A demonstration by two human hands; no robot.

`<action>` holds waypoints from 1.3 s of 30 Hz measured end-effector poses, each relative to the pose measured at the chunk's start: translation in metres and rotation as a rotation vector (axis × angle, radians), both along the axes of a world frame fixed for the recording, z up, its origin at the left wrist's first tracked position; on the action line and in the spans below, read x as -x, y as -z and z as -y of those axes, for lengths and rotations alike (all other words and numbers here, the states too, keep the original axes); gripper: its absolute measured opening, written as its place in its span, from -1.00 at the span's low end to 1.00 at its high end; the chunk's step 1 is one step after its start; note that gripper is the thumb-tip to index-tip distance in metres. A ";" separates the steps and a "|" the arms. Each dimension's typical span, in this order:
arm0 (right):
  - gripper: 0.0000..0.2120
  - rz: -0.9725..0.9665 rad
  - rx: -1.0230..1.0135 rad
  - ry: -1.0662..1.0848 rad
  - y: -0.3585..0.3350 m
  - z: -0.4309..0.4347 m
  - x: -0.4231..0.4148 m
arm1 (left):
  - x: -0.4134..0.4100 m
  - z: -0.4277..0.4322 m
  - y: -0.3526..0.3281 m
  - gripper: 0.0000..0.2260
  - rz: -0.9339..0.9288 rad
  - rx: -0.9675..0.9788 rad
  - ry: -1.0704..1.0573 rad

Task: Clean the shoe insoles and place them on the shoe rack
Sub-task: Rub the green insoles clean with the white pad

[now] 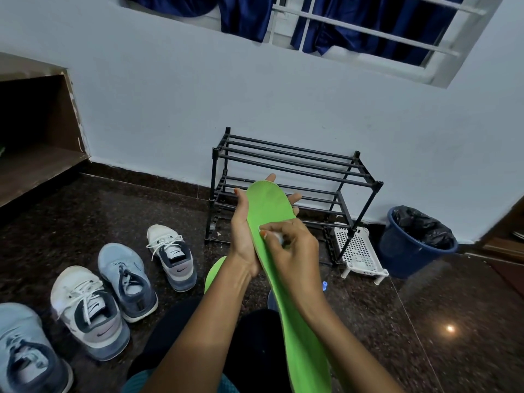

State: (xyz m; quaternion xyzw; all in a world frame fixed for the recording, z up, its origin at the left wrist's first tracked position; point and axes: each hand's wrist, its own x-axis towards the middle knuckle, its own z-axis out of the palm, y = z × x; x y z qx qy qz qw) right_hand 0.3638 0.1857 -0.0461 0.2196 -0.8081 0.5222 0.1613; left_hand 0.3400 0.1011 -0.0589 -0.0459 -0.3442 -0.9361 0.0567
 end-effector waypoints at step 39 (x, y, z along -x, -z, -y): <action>-0.87 -0.008 -0.024 -0.053 0.006 -0.008 -0.012 | 0.001 0.004 0.001 -0.39 -0.068 -0.030 0.033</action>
